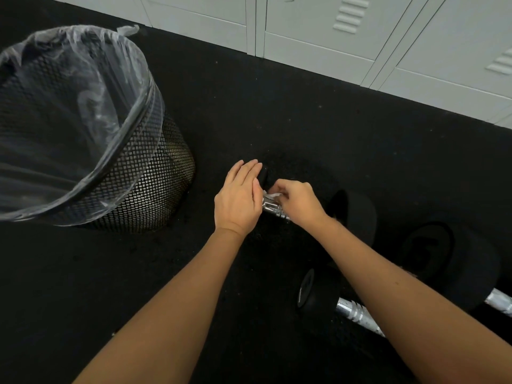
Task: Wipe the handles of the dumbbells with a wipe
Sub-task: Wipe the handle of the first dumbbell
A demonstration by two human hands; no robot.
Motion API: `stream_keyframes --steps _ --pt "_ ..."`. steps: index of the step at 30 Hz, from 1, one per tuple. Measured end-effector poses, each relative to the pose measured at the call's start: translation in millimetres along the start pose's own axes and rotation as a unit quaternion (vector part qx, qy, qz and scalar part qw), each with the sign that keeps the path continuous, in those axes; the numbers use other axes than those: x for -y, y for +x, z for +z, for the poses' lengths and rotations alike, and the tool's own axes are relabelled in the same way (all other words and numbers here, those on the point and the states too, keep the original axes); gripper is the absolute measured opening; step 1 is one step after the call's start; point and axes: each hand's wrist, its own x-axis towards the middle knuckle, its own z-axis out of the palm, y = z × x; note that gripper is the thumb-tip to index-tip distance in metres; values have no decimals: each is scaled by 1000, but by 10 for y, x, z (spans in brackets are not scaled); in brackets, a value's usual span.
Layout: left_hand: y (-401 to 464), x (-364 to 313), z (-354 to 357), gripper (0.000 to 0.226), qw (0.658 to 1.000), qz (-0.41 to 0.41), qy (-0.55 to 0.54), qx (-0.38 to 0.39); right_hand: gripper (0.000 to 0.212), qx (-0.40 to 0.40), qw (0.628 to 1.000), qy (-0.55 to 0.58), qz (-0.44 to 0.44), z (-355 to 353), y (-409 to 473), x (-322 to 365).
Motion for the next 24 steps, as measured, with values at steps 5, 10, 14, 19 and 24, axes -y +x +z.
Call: stream_keyframes --steps 5,10,14,19,24 --pt "2 4 9 58 1000 3 3 2 25 -28 998 -60 -19 101 -28 54" --pt "-1 0 -1 60 1000 1 0 2 40 -30 982 -146 -120 286 -247 -170" --pt "-3 3 12 60 1000 1 4 -2 48 -20 977 -164 -138 296 -267 -225" --pt "-10 -3 -1 57 1000 2 5 -5 49 -42 954 -203 -215 317 -382 -108" --pt "-9 -15 -2 50 1000 0 0 -5 53 -83 920 -275 -267 152 -436 -268"
